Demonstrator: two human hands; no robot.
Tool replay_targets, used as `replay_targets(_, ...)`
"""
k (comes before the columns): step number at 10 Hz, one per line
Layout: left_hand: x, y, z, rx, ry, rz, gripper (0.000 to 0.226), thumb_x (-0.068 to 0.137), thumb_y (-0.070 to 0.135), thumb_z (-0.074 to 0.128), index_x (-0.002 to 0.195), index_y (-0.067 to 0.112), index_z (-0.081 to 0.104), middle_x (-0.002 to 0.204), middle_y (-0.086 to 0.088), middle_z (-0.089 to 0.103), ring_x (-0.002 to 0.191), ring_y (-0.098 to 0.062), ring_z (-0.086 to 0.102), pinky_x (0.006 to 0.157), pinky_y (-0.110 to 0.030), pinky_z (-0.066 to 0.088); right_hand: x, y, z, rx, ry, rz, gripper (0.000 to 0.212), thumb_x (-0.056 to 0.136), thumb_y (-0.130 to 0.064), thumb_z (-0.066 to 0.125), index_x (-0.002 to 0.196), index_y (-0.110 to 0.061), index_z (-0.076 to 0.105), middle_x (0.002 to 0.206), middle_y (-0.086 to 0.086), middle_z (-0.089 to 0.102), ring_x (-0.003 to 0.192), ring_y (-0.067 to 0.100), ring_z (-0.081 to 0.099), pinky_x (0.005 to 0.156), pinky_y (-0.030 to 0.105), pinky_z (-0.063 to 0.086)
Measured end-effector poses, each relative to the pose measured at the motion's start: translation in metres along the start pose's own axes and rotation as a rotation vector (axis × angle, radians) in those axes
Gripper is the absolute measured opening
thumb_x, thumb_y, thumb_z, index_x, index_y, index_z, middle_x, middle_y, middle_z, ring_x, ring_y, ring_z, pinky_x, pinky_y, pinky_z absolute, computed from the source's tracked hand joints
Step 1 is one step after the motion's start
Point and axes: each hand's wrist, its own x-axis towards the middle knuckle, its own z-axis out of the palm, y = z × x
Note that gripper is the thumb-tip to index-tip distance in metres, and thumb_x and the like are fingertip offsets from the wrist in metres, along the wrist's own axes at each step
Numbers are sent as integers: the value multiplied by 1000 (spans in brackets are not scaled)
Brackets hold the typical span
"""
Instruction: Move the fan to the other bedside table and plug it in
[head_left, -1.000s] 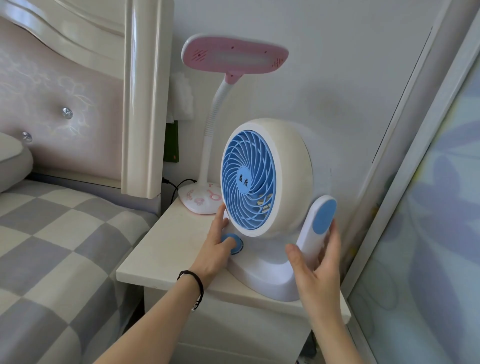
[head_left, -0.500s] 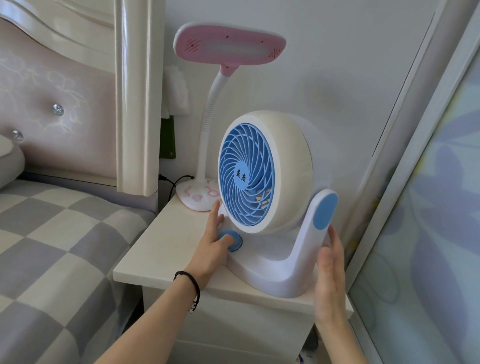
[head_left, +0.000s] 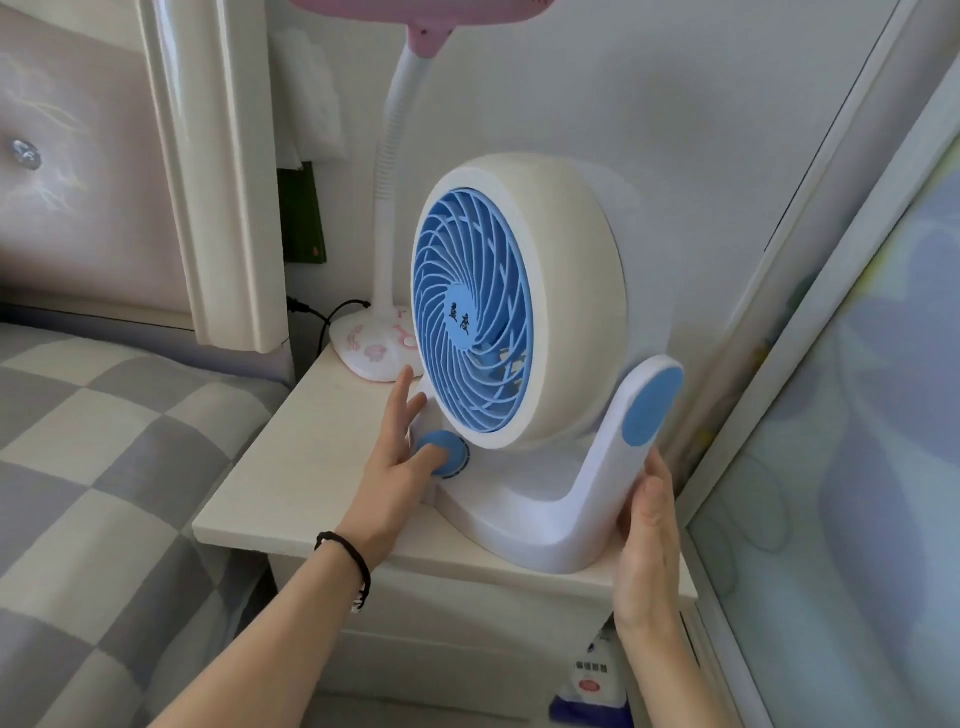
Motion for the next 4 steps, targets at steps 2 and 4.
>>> replay_targets(2,-3,34,-1,36,105,-165,75,72,17,50,136,46,25,149,-5,35,129,-20,43,94,-23,43,2,-32,5,-64,30,183,61,87,-53,30,137,-21,44,134,2,54,121,11,50,100,30,42)
replay_targets(4,-7,102,-9,76,141,-256,69,81,7,52,140,36,29,147,-5,38,132,-11,35,103,-32,32,5,-84,-3,-105,63,302,48,93,-50,25,137,-34,38,144,-6,44,133,8,40,110,29,30)
